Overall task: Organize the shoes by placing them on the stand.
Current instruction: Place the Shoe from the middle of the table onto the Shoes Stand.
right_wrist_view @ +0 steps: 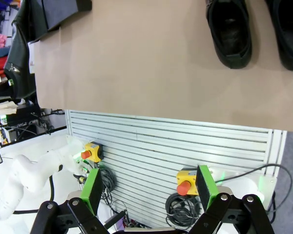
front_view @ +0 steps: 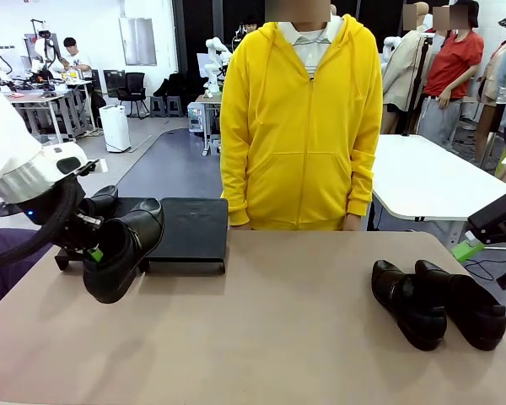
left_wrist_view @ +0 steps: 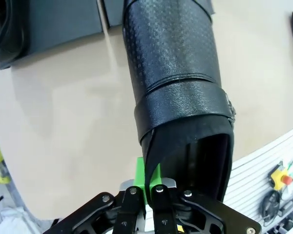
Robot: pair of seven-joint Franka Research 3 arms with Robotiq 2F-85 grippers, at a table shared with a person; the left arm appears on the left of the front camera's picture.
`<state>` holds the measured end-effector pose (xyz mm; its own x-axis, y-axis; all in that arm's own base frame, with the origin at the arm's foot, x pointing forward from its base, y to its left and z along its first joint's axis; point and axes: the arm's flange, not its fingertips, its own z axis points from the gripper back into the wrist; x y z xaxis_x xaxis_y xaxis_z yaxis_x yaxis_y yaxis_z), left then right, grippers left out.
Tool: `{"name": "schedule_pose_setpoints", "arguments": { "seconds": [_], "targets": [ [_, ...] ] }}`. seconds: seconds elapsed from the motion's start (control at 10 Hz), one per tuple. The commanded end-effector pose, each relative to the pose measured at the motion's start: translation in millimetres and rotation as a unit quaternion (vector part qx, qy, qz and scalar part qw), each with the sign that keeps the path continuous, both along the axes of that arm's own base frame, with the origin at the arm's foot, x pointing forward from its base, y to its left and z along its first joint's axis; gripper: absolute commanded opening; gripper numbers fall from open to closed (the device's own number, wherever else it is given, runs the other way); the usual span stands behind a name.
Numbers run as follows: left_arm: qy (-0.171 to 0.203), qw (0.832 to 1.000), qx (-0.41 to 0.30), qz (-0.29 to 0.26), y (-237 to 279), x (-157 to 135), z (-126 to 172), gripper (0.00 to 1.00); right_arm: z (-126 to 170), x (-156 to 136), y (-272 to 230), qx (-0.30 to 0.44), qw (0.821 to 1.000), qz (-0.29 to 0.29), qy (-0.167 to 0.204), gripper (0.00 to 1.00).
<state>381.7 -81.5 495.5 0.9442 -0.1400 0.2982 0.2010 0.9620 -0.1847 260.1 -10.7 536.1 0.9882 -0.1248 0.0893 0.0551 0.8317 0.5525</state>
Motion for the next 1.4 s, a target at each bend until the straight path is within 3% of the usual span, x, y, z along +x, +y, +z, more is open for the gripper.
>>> {"name": "schedule_pose_setpoints", "arguments": {
  "seconds": [0.0,0.2,0.3,0.6,0.8,1.3],
  "targets": [
    [0.009,0.998,0.017,0.06,2,66,11,0.0,4,2,1,0.013,1.0,0.013,-0.007,1.0],
    [-0.013,0.996,0.045,0.08,8,112,-3,0.0,4,2,1,0.013,1.0,0.013,-0.007,1.0],
    [-0.047,0.993,0.041,0.098,14,131,-11,0.0,4,2,1,0.013,1.0,0.013,-0.007,1.0],
    [-0.098,0.99,0.051,0.087,25,168,-32,0.0,4,2,1,0.013,1.0,0.013,-0.007,1.0],
    [-0.121,0.984,0.063,0.114,32,183,-43,0.0,4,2,1,0.013,1.0,0.013,-0.007,1.0],
    [-0.108,0.982,0.083,0.127,36,193,-56,0.0,4,2,1,0.013,1.0,0.013,-0.007,1.0]
  ]
}}
